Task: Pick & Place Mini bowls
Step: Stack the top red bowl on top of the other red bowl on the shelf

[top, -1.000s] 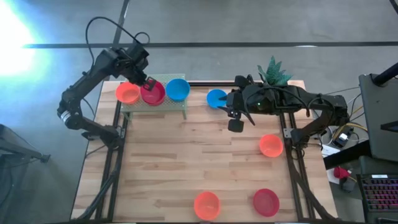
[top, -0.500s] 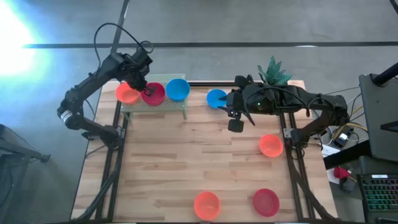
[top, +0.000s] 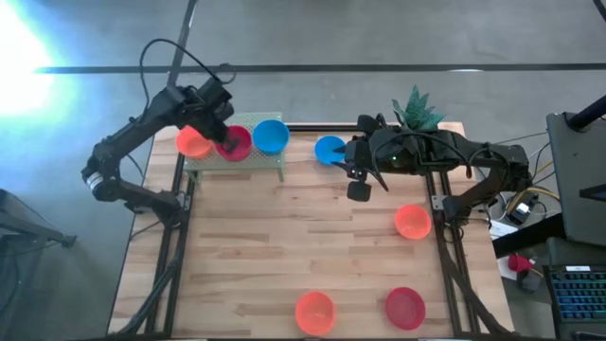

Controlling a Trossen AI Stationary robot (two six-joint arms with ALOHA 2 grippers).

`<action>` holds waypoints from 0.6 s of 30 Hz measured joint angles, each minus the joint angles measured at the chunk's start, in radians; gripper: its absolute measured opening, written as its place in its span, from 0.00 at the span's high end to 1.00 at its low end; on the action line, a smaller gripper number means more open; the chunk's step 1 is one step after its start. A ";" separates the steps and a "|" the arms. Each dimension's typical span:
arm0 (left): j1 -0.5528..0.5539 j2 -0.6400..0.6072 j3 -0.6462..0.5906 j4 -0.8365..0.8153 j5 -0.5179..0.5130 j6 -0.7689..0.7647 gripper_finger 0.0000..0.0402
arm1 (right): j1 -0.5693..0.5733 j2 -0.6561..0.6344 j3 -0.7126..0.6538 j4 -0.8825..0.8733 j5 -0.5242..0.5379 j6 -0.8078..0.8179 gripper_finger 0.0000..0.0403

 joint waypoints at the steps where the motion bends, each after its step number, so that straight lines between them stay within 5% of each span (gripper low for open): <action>1: -0.005 0.001 -0.018 0.011 0.000 0.000 1.00 | 0.000 0.000 0.000 0.000 0.000 0.000 0.71; 18: -0.003 0.002 -0.214 0.234 -0.048 -0.046 1.00 | 0.000 0.000 0.000 0.000 0.000 0.000 0.70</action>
